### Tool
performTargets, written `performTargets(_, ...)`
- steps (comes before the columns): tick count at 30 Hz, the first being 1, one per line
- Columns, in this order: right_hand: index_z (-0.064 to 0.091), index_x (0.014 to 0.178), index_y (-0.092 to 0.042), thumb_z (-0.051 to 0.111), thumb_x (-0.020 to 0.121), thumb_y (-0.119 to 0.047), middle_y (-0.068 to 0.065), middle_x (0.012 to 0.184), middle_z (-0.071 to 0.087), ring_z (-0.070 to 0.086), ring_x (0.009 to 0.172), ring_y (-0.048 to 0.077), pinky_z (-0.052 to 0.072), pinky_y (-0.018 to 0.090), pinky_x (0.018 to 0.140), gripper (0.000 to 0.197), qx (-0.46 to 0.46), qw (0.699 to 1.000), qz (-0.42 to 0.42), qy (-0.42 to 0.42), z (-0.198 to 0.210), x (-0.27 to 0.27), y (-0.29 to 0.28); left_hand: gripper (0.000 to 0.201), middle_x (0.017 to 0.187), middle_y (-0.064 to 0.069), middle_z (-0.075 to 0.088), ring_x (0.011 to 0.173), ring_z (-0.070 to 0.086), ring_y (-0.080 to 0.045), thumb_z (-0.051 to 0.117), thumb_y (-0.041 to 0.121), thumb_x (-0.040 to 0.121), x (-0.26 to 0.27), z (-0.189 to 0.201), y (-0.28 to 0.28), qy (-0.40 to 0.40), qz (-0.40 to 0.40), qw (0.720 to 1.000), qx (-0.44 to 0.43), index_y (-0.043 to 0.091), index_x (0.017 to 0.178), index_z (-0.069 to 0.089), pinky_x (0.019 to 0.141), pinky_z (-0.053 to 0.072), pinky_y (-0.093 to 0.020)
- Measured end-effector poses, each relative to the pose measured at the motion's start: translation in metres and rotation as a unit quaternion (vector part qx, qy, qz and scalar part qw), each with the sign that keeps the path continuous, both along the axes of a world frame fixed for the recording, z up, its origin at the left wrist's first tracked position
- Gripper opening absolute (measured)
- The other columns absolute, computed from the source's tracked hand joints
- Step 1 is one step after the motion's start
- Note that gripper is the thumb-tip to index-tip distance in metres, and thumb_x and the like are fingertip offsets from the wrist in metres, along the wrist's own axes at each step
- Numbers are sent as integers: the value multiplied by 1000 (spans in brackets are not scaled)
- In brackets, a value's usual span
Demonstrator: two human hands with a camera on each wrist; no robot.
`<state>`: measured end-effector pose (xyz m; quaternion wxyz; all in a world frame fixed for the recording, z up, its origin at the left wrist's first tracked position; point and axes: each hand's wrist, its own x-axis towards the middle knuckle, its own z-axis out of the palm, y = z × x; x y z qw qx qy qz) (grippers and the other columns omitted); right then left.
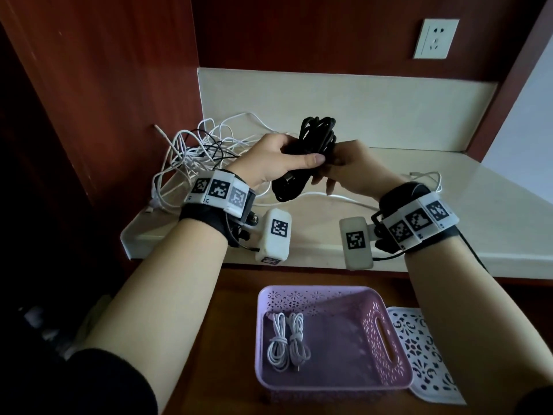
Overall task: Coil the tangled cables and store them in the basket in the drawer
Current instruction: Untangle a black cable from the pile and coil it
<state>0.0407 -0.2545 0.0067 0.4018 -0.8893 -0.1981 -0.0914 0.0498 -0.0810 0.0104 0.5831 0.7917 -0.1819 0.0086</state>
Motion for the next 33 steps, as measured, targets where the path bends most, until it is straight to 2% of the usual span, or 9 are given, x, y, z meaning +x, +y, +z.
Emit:
performTargets(5, 63, 84, 3, 63, 85, -5, 2, 70, 71, 61, 51, 16, 48, 25, 59, 8, 13, 999, -23, -21, 0, -12, -6, 14, 73, 2, 72, 69, 69, -11, 74, 6, 78, -6, -15, 3, 25, -20, 991, -131, 8, 89, 66, 68, 54, -21)
performTargets(7, 63, 83, 1, 65, 83, -4, 5, 72, 72, 60, 51, 13, 44, 17, 52, 5, 100, 994, -30, -36, -4, -16, -6, 12, 72, 2, 71, 68, 68, -12, 71, 3, 77, -7, -20, 5, 35, -34, 979, -200, 8, 88, 66, 65, 52, -19)
performTargets(10, 58, 76, -8, 71, 80, -3, 7, 69, 71, 58, 50, 16, 39, 21, 49, 14, 294, 954, -17, -62, -9, -20, -3, 9, 71, -1, 71, 67, 68, -13, 68, 3, 81, -10, -25, 7, 55, -55, 954, -289, 6, 89, 66, 62, 51, -19)
performTargets(13, 55, 75, -11, 71, 77, -4, 5, 67, 65, 55, 54, 15, 39, 22, 54, 17, 449, 891, 42, -42, -11, -19, 3, 37, 77, -6, 72, 70, 68, -16, 89, 22, 55, -9, -34, 6, 66, -93, 929, -351, 9, 86, 73, 64, 52, -23)
performTargets(15, 58, 77, -13, 69, 78, -7, 3, 70, 62, 56, 60, 13, 42, 20, 59, 13, 491, 868, 63, -43, -11, -19, 9, 59, 82, -8, 70, 73, 65, -20, 93, 42, 43, -8, -38, 3, 67, -101, 925, -359, 10, 89, 74, 70, 47, -30)
performTargets(21, 62, 92, -5, 58, 89, 0, 3, 70, 68, 61, 68, 9, 44, 16, 67, 7, 460, 877, 62, -121, -8, -24, 25, 68, 100, -14, 69, 86, 66, -24, 88, 45, 54, -7, -42, 1, 49, -125, 907, -399, 5, 106, 69, 81, 51, -32)
performTargets(27, 71, 88, -12, 57, 90, -11, -5, 68, 65, 51, 62, 4, 37, 14, 62, 14, 252, 912, -94, -310, -16, -24, 37, 61, 106, -19, 68, 97, 66, -31, 84, 40, 64, -8, -49, 11, 47, -146, 877, -456, 3, 110, 68, 94, 50, -38)
performTargets(31, 72, 89, -4, 58, 89, -8, 6, 65, 65, 53, 65, 28, 46, 41, 63, 15, 120, 900, -103, -407, -19, -23, 37, 66, 109, -23, 66, 97, 67, -31, 79, 38, 70, -10, -46, 20, 53, -165, 873, -456, -3, 117, 61, 86, 54, -40)
performTargets(33, 73, 88, -4, 60, 87, -8, 7, 65, 65, 55, 66, 30, 46, 48, 62, 13, 107, 895, -93, -422, -16, -25, 37, 68, 110, -24, 66, 100, 65, -33, 79, 39, 71, -12, -45, 21, 49, -174, 873, -454, -4, 119, 58, 88, 52, -42)
